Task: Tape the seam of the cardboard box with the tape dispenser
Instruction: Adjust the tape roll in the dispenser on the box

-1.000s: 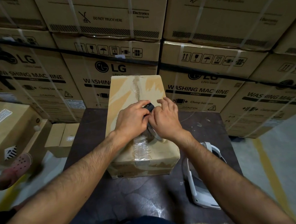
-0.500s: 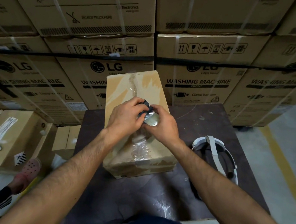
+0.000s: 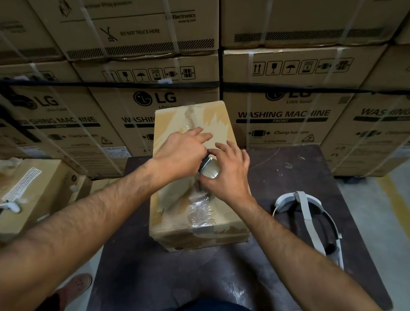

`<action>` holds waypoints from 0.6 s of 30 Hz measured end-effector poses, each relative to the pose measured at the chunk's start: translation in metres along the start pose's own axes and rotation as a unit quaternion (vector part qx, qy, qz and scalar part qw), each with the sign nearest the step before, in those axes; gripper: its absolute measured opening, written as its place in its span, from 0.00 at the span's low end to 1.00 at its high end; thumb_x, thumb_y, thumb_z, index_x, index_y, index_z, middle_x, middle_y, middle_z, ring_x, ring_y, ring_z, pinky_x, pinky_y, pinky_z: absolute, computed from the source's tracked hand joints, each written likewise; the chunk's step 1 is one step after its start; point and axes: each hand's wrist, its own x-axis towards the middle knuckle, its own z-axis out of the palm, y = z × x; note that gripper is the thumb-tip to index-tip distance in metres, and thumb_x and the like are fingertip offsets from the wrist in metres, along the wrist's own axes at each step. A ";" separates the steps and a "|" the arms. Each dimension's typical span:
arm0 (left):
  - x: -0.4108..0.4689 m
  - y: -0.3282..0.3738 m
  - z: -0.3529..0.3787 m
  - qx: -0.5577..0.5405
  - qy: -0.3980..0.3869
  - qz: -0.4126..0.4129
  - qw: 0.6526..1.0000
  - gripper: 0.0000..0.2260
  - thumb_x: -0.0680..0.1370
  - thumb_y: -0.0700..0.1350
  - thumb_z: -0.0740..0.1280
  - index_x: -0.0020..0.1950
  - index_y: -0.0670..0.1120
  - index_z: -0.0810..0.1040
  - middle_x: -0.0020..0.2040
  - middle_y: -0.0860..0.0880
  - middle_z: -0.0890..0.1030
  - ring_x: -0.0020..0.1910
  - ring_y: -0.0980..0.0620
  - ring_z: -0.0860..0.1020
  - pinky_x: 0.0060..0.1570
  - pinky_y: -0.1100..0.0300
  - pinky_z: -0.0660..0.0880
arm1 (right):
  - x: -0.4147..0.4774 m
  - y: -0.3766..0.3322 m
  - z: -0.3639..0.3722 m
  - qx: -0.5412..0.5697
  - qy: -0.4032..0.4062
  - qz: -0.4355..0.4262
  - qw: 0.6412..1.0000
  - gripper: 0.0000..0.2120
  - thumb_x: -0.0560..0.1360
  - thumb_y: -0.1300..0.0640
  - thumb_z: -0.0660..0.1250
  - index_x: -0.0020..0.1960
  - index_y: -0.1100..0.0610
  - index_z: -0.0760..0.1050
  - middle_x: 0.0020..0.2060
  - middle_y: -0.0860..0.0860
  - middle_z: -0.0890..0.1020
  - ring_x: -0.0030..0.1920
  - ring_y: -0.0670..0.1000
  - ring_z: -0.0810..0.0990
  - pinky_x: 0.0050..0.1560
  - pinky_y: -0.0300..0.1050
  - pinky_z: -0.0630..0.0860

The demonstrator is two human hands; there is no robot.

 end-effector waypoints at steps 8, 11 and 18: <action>0.005 -0.009 0.025 0.107 0.050 0.122 0.985 0.11 0.78 0.45 0.68 0.57 0.43 0.86 0.79 0.44 0.68 0.81 0.46 0.64 0.54 0.44 0.80 | 0.001 -0.003 0.006 -0.050 0.037 -0.030 0.998 0.25 0.64 0.44 0.77 0.59 0.51 0.83 0.74 0.52 0.75 0.84 0.58 0.60 0.80 0.71 0.51; 0.004 -0.017 0.035 0.144 0.057 0.142 0.978 0.15 0.80 0.44 0.64 0.63 0.39 0.83 0.82 0.40 0.62 0.83 0.44 0.58 0.65 0.39 0.75 | 0.002 -0.008 0.006 -0.063 0.029 -0.037 0.997 0.25 0.62 0.46 0.77 0.58 0.52 0.84 0.73 0.55 0.75 0.83 0.59 0.61 0.80 0.73 0.53; -0.013 -0.039 0.068 0.082 0.052 0.095 0.991 0.16 0.81 0.43 0.61 0.62 0.34 0.79 0.84 0.37 0.47 0.84 0.42 0.43 0.74 0.36 0.67 | 0.018 -0.033 0.004 -0.128 -0.083 -0.044 0.987 0.21 0.67 0.44 0.76 0.59 0.49 0.85 0.78 0.54 0.73 0.83 0.58 0.60 0.81 0.70 0.52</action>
